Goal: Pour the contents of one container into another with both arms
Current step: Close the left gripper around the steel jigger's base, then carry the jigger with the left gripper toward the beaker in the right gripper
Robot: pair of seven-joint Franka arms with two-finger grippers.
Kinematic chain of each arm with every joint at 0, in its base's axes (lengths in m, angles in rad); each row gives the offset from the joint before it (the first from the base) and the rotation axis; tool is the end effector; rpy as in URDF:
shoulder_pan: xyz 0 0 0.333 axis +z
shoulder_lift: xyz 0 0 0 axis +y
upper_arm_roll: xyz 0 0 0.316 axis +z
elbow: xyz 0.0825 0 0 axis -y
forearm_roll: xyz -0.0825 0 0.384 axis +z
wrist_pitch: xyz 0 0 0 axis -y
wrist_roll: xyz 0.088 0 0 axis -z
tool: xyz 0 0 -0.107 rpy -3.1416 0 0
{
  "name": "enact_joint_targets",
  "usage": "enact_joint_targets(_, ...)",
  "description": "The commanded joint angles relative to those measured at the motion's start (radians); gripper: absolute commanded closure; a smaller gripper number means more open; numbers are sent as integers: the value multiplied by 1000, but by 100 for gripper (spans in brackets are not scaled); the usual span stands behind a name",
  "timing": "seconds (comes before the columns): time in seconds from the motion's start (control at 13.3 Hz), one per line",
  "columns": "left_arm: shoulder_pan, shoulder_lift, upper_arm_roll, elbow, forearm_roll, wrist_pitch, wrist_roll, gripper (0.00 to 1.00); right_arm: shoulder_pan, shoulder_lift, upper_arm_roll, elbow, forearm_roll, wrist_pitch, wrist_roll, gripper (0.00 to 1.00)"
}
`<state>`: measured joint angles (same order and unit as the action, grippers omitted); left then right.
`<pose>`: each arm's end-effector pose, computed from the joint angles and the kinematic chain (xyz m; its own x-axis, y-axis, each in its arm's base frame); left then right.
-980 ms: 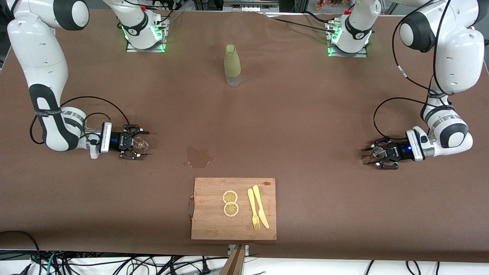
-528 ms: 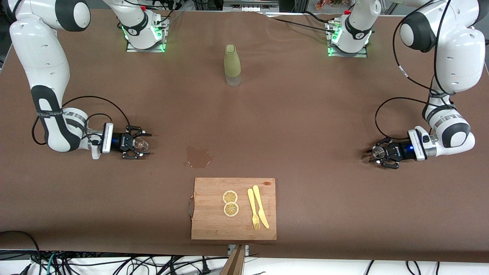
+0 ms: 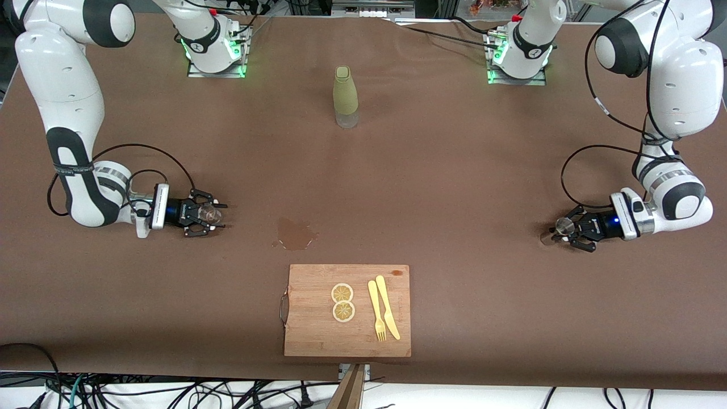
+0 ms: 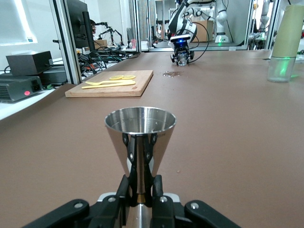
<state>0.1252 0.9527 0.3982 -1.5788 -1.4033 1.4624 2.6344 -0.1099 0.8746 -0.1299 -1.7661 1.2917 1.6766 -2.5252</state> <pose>0.6037 0.1820 0.1066 -0.0151 -0.3286 0.9444 -0.9893 -0.1324 -0.0618 0.5794 -0.0447 0.0700 0.1364 0.3167 0.9387 0.9906 -0.0374 -0.1313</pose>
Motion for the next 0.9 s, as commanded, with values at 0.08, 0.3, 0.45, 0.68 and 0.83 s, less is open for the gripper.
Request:
enact_joint_targets(0.08, -77, -78, 39, -15, -14, -10, -10, 100, -1, 38, -8, 27, 27, -31, -29, 40)
enact_joint_targets(0.3, -172, -124, 37, -20, -5, 27, -118, 100, -2, 50, -8, 27, 31, -32, -46, 40)
enact_joint_targets(0.45, -277, -134, 33, -14, -2, 79, -181, 100, -2, 50, -8, 27, 32, -32, -60, 40)
enact_joint_targets(0.68, -413, -129, -2, -12, -40, 189, -331, 100, -4, 50, -10, 48, 31, -55, -61, 58)
enact_joint_targets(0.83, -523, -120, -13, -12, -126, 272, -451, 100, -4, 50, -10, 48, 35, -55, -60, 62)
